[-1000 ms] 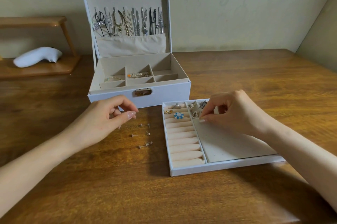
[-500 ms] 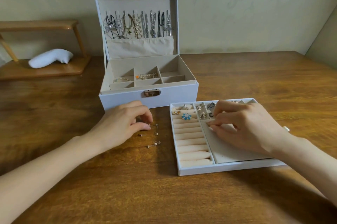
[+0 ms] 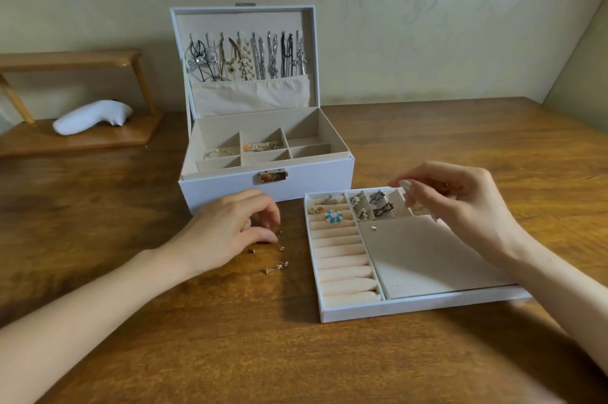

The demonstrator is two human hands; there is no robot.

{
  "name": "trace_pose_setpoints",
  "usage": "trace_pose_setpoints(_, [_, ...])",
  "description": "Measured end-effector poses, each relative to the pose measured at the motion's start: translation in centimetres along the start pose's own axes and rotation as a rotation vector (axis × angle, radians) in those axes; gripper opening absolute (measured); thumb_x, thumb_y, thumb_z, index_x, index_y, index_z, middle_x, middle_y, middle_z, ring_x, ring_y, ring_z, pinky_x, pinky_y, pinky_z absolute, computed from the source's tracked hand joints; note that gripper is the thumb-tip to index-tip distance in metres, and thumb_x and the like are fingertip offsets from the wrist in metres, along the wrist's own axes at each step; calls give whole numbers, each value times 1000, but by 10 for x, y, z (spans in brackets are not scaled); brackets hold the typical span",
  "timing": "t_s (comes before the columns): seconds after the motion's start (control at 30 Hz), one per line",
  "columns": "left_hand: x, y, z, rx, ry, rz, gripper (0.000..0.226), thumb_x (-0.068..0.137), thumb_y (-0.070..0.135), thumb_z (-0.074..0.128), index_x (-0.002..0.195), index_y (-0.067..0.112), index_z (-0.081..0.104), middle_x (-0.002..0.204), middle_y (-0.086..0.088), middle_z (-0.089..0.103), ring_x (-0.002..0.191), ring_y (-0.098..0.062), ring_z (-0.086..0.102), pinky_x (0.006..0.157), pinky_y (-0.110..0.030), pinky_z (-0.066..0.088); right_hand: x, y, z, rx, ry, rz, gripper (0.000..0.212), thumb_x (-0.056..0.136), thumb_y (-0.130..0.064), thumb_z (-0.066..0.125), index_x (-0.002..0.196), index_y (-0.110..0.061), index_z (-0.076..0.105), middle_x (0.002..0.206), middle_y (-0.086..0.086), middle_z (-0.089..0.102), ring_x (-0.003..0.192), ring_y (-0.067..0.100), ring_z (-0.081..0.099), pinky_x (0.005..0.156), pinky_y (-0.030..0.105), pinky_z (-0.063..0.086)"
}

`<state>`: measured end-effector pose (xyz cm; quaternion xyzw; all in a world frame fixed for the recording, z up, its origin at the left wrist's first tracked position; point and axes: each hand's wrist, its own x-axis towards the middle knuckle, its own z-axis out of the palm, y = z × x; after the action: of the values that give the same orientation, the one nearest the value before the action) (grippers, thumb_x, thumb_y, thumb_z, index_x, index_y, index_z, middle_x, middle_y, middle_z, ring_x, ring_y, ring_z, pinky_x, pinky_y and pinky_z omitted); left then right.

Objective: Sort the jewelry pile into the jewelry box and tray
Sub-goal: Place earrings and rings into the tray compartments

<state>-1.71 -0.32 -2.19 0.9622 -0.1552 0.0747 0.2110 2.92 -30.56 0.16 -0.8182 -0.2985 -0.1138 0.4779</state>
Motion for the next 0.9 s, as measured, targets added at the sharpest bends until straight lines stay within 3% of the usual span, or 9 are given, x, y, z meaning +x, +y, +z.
trace_pose_setpoints(0.17, [5, 1, 3, 31, -2, 30, 26, 85, 27, 65, 71, 40, 48, 84, 19, 50, 81, 1, 51, 68, -19, 47, 0, 1, 4, 34, -7, 19, 16, 90, -14, 61, 89, -23, 75, 68, 1, 67, 61, 20, 55, 54, 20, 39])
trace_pose_setpoints(0.27, [5, 2, 5, 24, 6, 15, 28, 86, 24, 64, 70, 39, 47, 82, 19, 50, 82, 3, 51, 69, -16, 44, -1, 0, 3, 49, -8, 29, 15, 90, -12, 61, 89, -20, 75, 68, 2, 67, 58, 5, 54, 54, 14, 39])
trace_pose_setpoints(0.4, [5, 8, 3, -6, -2, -53, 24, 87, 21, 62, 72, 34, 49, 81, 17, 51, 79, 5, 51, 67, -12, 40, -2, -2, 2, 74, -3, 39, 14, 90, -16, 60, 90, -20, 74, 69, 3, 68, 61, 8, 58, 55, 17, 42])
trace_pose_setpoints(0.53, [10, 40, -18, -465, 101, -158, 12, 86, 11, 61, 78, 19, 59, 67, 10, 62, 59, 3, 53, 58, -7, 43, 1, -15, 2, 195, 10, 37, 14, 85, -17, 65, 84, -26, 75, 74, 8, 69, 59, 17, 56, 54, 27, 43])
trace_pose_setpoints(0.63, [20, 78, -21, -811, 8, -169, 3, 80, 9, 65, 79, 10, 63, 63, 4, 65, 54, -2, 54, 47, -11, 41, 3, -29, 12, 226, -91, -21, 11, 77, -24, 72, 85, -31, 74, 82, 10, 70, 68, 34, 57, 58, 41, 47])
trace_pose_setpoints(0.8, [40, 102, -5, -1038, -19, -196, 19, 73, 7, 70, 89, 5, 60, 60, -1, 64, 54, -10, 61, 51, -18, 50, 6, -38, 17, 198, -105, -37, 17, 68, -26, 76, 84, -22, 71, 80, 5, 72, 70, 29, 63, 67, 50, 51])
trace_pose_setpoints(0.9, [46, 105, -4, -1051, 6, -204, 30, 67, 7, 73, 92, 4, 57, 58, -4, 64, 52, -13, 63, 51, -19, 52, 7, -31, 12, 209, -68, 12, 17, 65, -28, 75, 80, -21, 72, 77, 2, 73, 73, 29, 67, 71, 51, 53])
